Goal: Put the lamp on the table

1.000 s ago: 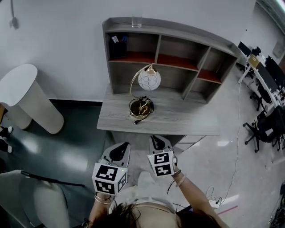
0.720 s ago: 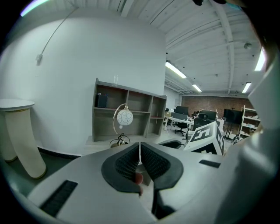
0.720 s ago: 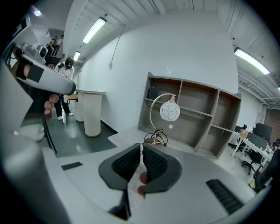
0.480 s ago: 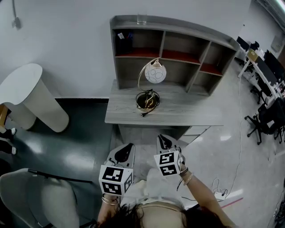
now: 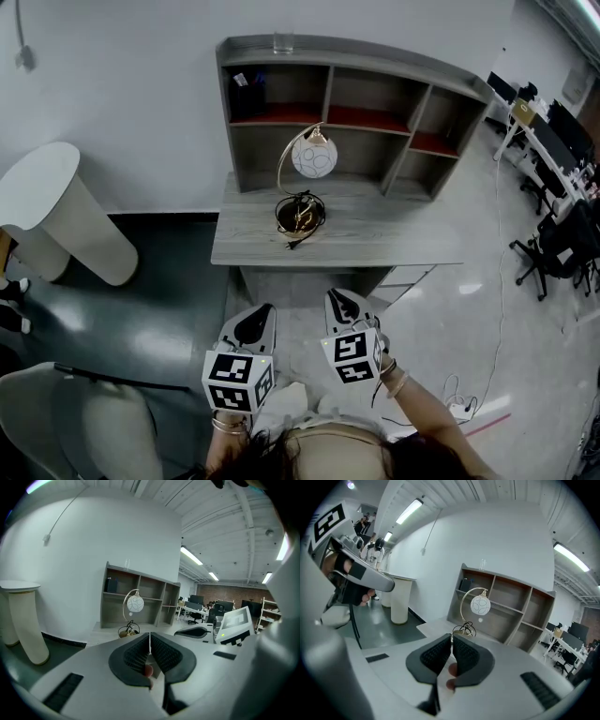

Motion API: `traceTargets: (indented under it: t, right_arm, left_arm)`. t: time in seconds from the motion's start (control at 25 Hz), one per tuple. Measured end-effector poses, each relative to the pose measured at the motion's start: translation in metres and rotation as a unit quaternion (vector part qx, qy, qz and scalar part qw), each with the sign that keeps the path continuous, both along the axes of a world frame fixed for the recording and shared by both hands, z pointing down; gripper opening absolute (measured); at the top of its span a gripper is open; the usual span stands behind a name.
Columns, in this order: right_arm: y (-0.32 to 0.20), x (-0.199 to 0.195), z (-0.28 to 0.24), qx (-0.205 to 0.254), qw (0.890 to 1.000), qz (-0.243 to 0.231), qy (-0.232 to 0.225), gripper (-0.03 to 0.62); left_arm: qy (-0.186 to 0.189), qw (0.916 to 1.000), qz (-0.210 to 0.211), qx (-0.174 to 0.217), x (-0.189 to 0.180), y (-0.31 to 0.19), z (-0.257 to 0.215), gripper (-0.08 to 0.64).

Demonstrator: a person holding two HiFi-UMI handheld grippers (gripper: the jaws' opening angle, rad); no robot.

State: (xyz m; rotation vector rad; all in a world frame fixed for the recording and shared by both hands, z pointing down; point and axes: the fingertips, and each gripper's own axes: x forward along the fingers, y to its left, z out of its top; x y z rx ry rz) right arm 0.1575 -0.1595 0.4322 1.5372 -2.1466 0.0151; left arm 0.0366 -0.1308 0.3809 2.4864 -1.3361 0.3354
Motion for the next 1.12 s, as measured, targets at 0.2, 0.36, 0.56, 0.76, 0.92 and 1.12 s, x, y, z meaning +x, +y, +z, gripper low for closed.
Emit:
traceTargets:
  t: [0.2, 0.36, 0.56, 0.76, 0.92, 1.12]
  right_arm:
    - [0.018, 0.011, -0.011, 0.007, 1.0, -0.022, -0.02, 0.031]
    - [0.04, 0.03, -0.019, 0.009, 0.999, -0.044, -0.027, 0.031]
    - [0.059, 0.054, -0.028, 0.011, 0.996, -0.059, -0.065, 0.031]
    - [0.077, 0.085, -0.024, 0.013, 0.995, -0.063, -0.075, 0.029]
    - [0.094, 0.109, -0.02, 0.014, 0.995, -0.065, -0.075, 0.029]
    - [0.115, 0.13, -0.015, 0.011, 0.995, -0.074, -0.073, 0.029]
  left_arm:
    - [-0.013, 0.9999, -0.002, 0.002, 0.025, 0.002, 0.0, 0.018]
    - [-0.022, 0.9997, 0.007, 0.007, 0.061, 0.014, 0.001, 0.018]
    - [-0.032, 0.9995, 0.005, 0.007, 0.093, 0.024, 0.001, 0.018]
    - [-0.041, 0.9991, 0.009, 0.009, 0.127, 0.037, 0.004, 0.018]
    - [-0.042, 0.999, 0.013, 0.01, 0.154, 0.051, 0.004, 0.018]
    - [-0.025, 0.9996, 0.005, 0.009, 0.176, 0.069, 0.005, 0.018]
